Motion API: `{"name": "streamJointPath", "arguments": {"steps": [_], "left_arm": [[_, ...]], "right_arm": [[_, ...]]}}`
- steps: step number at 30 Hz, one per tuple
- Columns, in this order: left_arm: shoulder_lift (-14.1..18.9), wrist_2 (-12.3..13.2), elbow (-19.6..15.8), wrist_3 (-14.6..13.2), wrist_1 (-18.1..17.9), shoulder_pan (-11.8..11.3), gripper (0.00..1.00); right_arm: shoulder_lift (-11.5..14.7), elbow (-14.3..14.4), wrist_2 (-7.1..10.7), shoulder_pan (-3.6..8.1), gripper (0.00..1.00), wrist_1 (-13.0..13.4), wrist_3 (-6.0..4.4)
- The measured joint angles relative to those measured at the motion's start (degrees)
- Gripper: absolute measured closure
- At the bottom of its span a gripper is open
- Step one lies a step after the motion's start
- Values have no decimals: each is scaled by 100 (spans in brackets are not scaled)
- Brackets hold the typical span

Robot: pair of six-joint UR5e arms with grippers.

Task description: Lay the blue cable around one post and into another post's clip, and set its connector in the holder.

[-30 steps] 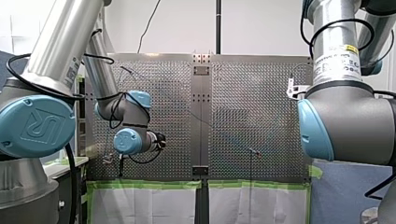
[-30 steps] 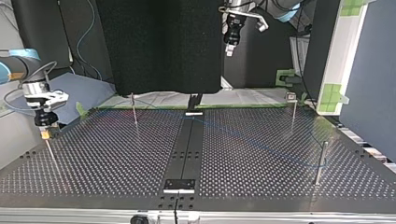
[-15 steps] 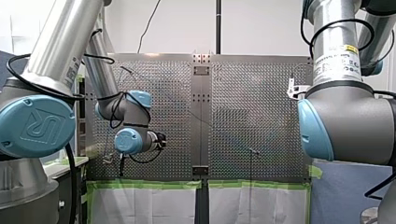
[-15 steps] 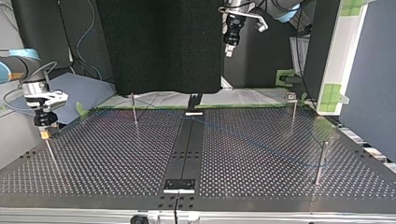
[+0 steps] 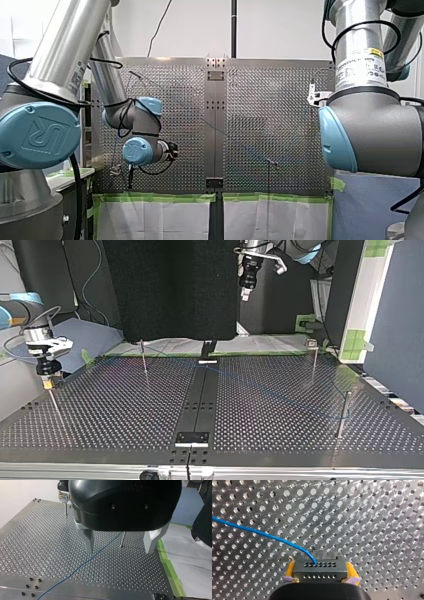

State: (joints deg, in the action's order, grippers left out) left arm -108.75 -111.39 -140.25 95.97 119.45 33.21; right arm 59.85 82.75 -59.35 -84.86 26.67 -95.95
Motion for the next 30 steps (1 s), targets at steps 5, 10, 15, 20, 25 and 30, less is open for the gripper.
{"name": "streamJointPath", "arguments": {"steps": [5, 10, 15, 20, 25, 30], "left_arm": [[0, 0, -1, 0, 3, 0, 0], [0, 0, -5, 0, 8, 0, 0], [0, 0, -5, 0, 9, 1, 0], [0, 0, -5, 0, 9, 0, 0], [0, 0, -3, 0, 9, -1, 0], [0, 0, -3, 0, 18, -1, 0]], "right_arm": [[0, 0, -21, 0, 95, -1, 30], [1, -1, -39, -5, 78, 3, 63], [7, -2, -51, -10, 64, -16, 93], [10, -2, -56, -17, 44, -27, 104], [6, 0, -67, -18, 29, -47, 121], [7, -2, -111, -18, 22, -71, 150]]}}
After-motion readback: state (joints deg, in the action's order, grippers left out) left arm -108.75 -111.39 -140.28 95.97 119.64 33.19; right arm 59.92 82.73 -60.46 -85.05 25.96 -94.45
